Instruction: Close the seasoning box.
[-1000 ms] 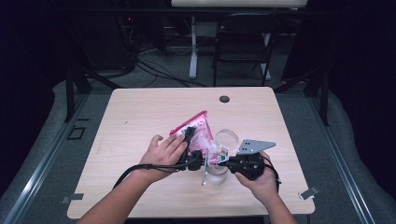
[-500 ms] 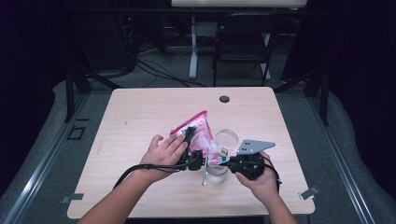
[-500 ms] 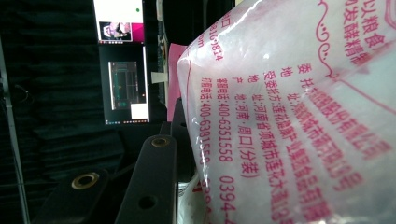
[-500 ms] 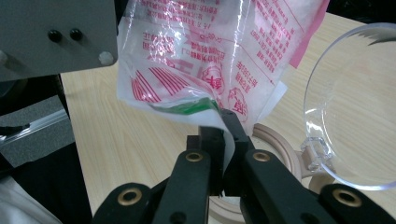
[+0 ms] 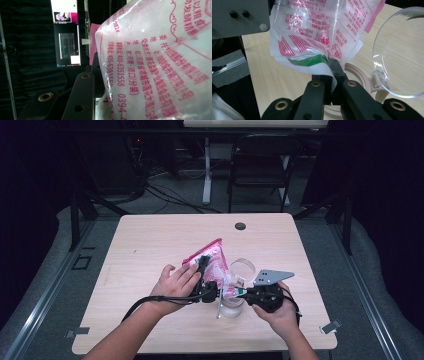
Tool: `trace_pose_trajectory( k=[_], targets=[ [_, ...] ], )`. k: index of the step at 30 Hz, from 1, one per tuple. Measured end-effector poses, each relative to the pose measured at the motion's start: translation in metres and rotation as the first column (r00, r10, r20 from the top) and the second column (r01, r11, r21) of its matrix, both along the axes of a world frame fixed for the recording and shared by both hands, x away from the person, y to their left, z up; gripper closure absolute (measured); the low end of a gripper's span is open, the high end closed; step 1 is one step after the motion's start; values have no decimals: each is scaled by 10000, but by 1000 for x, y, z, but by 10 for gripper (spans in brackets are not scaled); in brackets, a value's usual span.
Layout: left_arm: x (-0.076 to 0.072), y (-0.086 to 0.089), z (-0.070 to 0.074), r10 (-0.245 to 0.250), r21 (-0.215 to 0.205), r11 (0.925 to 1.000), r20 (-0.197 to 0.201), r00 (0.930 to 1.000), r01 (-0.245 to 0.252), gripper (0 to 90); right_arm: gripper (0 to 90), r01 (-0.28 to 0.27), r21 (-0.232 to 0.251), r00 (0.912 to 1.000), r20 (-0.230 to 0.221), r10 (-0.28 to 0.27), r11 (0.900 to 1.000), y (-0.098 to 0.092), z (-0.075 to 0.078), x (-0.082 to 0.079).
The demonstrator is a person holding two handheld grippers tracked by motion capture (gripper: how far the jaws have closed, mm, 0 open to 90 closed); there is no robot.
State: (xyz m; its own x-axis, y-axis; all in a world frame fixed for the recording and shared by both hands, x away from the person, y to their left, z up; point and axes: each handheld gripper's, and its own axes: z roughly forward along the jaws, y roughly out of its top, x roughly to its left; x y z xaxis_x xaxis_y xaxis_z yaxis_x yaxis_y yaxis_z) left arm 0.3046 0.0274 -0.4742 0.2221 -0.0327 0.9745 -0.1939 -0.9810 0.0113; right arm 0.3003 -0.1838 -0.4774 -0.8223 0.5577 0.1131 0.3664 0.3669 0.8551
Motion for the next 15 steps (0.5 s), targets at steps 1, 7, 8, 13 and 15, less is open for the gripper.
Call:
trace_pose_trajectory(
  k=[1, 7, 8, 13, 15],
  targets=[
    [0, 0, 0, -34, 6, 10000, 25, 10000, 34, 728, 900, -5, 3, 10000, -4, 5, 10000, 0, 0, 0],
    [0, 0, 1, -55, 19, 10000, 25, 10000, 55, 726, 900, 3, 12, 10000, -31, -3, 10000, -2, 0, 0],
    [0, 0, 1, -57, 14, 10000, 35, 10000, 57, 726, 900, 3, 8, 10000, -32, -3, 10000, -2, 0, 0],
    [0, -1, 2, -63, 1, 10000, 108, 9999, 63, 725, 900, 27, -83, 10000, -39, -27, 10000, -2, -1, 0],
    [0, -1, 2, -100, -50, 9999, 113, 9999, 101, 725, 900, 45, -116, 10000, -34, -46, 9999, -2, -1, 0]
  ],
)
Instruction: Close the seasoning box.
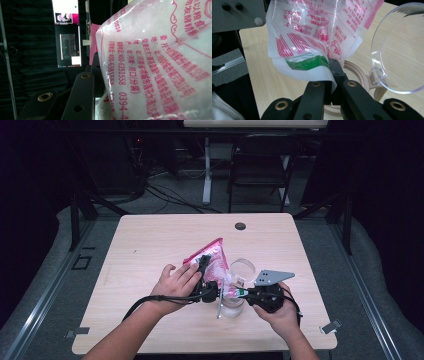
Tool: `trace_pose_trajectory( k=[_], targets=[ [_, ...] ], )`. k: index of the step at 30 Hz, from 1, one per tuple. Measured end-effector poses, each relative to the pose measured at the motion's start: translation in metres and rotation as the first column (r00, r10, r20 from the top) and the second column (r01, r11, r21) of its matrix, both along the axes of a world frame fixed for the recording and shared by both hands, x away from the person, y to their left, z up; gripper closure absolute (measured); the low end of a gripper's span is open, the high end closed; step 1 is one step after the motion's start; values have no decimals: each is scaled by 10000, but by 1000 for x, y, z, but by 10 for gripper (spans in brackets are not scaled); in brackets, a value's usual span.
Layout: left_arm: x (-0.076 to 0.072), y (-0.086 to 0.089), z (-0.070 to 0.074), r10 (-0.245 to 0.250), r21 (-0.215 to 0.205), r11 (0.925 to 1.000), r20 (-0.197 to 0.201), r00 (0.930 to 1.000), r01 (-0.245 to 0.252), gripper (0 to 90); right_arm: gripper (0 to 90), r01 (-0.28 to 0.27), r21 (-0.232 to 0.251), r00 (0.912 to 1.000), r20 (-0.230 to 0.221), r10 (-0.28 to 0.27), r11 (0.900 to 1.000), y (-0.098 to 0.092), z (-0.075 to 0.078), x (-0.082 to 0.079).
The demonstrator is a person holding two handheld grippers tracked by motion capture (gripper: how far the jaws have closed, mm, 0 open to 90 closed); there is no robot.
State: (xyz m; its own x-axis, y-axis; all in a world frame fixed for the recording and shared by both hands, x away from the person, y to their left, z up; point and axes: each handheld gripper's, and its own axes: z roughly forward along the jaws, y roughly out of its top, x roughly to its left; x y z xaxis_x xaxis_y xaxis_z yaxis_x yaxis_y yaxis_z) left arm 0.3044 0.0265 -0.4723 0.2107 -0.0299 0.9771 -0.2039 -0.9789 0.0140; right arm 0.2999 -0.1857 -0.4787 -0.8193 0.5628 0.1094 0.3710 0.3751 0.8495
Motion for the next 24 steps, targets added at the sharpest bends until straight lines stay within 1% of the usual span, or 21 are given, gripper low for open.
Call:
trace_pose_trajectory(
  k=[1, 3, 4, 6, 11, 17, 21, 22, 23, 24],
  targets=[
    [0, 0, 0, 38, -41, 10000, -70, 10000, -38, 725, 900, 21, -12, 10000, 3, -21, 10000, 0, 0, 0],
    [0, 0, 0, 36, -47, 10000, -68, 10000, -36, 725, 900, 30, -15, 10000, 0, -30, 10000, 0, 0, 0],
    [0, -1, 0, 3, -24, 10000, 17, 10000, -3, 725, 900, 45, 30, 10000, 8, -45, 10000, -1, 0, -1],
    [-1, -1, 1, -14, 21, 10000, 66, 10000, 14, 725, 900, 66, 46, 10000, 11, -66, 10000, -1, 0, -1],
    [-2, -2, 1, 56, -3, 10000, 5, 10000, -56, 724, 900, 97, 36, 9999, 25, -97, 9999, -3, 0, -1],
    [-2, -3, 2, -110, -18, 9999, 286, 9995, 111, 723, 900, 121, 51, 9999, 37, -122, 9999, -4, 1, -2],
    [-3, -3, 2, 3, -16, 10000, 258, 9997, -3, 723, 900, 140, 77, 9999, 41, -140, 9999, -4, 1, -2],
    [-3, -3, 2, -48, 53, 10000, 384, 9993, 46, 723, 900, 141, 74, 9999, 46, -141, 9999, -4, 1, -2],
    [-3, -3, 1, -153, -51, 9999, 417, 9990, 155, 723, 900, 139, 65, 9999, 49, -140, 9999, -4, 1, -2],
    [-3, -3, 2, -140, -40, 9999, 455, 9989, 142, 724, 900, 158, 64, 9999, 53, -158, 9999, -4, 1, -2]
  ],
)
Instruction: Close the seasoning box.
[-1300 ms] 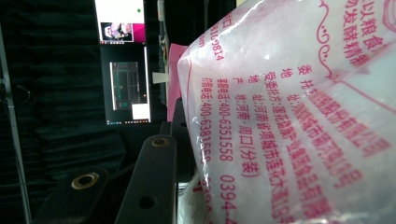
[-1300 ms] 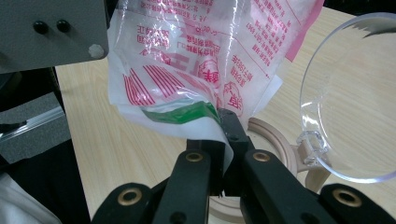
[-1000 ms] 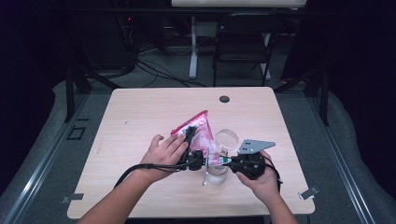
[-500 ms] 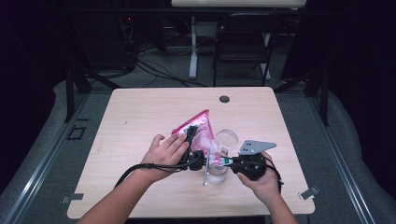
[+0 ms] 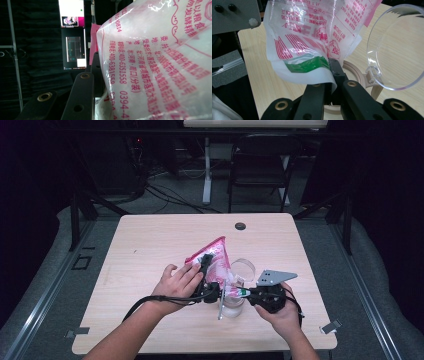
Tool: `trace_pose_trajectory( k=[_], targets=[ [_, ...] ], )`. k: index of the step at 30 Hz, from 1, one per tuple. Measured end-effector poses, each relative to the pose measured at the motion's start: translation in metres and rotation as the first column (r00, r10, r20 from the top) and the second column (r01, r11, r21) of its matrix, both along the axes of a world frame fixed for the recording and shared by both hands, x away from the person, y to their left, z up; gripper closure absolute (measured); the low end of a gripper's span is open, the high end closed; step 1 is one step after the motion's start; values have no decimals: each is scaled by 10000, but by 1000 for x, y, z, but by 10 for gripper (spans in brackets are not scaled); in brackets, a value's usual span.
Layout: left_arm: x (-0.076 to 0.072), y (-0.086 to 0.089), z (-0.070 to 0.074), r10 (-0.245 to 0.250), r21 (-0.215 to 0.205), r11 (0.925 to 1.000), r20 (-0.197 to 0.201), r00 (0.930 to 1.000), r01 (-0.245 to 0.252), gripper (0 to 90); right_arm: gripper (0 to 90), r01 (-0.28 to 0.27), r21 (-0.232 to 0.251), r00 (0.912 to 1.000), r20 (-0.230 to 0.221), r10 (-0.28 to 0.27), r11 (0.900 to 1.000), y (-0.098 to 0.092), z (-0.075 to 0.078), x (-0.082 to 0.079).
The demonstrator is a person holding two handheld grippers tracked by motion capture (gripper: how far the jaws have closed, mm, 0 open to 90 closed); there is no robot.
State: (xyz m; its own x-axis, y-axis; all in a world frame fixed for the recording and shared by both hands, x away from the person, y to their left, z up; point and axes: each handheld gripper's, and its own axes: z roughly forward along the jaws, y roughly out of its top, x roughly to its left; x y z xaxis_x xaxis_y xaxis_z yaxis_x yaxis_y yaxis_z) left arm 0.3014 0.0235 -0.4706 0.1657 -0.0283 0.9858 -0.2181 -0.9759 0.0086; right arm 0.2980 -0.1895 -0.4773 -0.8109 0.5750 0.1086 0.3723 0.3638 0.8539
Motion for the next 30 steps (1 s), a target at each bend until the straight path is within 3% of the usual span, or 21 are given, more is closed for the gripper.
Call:
trace_pose_trajectory(
  k=[18, 30],
  targets=[
    [-1, 0, -1, 99, -59, 9999, -127, 9999, -100, 723, 900, -4, -24, 10000, 13, 4, 10000, 0, 0, 0],
    [-1, 0, 0, 53, -20, 10000, -8, 10000, -53, 724, 900, 37, -32, 10000, 55, -37, 10000, 0, 0, 0]
  ],
)
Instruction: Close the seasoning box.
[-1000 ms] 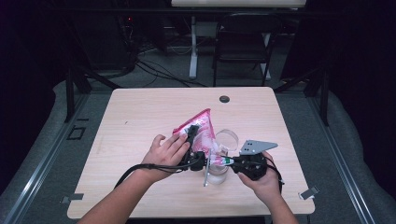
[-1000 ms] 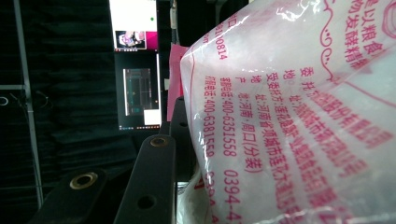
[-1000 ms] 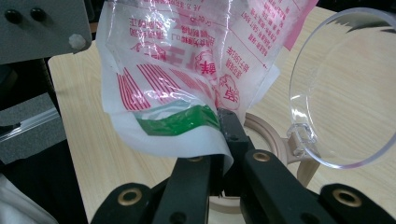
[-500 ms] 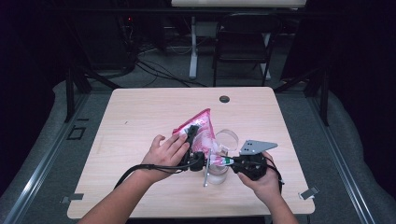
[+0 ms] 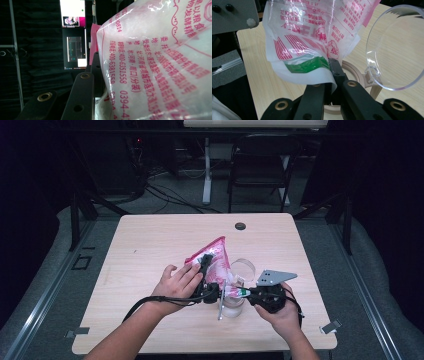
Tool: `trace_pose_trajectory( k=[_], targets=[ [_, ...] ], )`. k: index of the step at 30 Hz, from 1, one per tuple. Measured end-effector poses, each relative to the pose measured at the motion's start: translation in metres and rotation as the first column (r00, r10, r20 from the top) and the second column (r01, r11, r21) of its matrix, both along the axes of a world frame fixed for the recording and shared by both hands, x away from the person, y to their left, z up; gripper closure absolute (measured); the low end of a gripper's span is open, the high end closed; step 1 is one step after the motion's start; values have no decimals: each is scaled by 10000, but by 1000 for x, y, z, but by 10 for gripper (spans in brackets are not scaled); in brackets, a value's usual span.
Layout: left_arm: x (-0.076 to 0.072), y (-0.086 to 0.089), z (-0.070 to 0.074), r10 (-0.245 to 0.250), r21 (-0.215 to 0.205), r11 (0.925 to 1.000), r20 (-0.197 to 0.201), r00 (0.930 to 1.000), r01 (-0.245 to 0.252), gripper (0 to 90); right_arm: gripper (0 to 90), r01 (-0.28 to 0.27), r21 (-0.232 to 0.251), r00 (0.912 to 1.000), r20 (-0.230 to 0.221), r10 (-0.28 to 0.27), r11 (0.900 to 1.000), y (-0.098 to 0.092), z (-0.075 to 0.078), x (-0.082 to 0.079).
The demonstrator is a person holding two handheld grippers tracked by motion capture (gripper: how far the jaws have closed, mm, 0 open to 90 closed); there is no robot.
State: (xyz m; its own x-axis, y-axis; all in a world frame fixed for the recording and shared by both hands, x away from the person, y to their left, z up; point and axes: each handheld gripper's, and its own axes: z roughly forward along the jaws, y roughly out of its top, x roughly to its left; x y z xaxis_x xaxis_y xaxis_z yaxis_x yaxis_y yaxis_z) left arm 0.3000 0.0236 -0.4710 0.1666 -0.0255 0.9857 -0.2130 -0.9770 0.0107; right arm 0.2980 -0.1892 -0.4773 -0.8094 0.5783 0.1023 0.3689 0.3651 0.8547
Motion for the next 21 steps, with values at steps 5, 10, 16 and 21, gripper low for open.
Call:
trace_pose_trajectory(
  k=[5, 10, 16, 21],
  targets=[
    [0, 0, 1, -35, 25, 10000, 62, 10000, 35, 723, 900, 7, 13, 10000, 14, -7, 10000, 0, 0, 0],
    [0, 0, 1, -39, -12, 10000, 58, 10000, 39, 723, 900, 9, 18, 10000, 27, -9, 10000, 0, 0, 0],
    [0, 0, 1, -66, 8, 10000, 85, 9999, 66, 723, 900, 15, 37, 10000, 26, -15, 10000, 0, 0, 0],
    [0, 0, 2, -29, -50, 10000, 65, 10000, 29, 723, 900, 16, 63, 10000, 72, -17, 10000, 0, 1, 0]
  ],
)
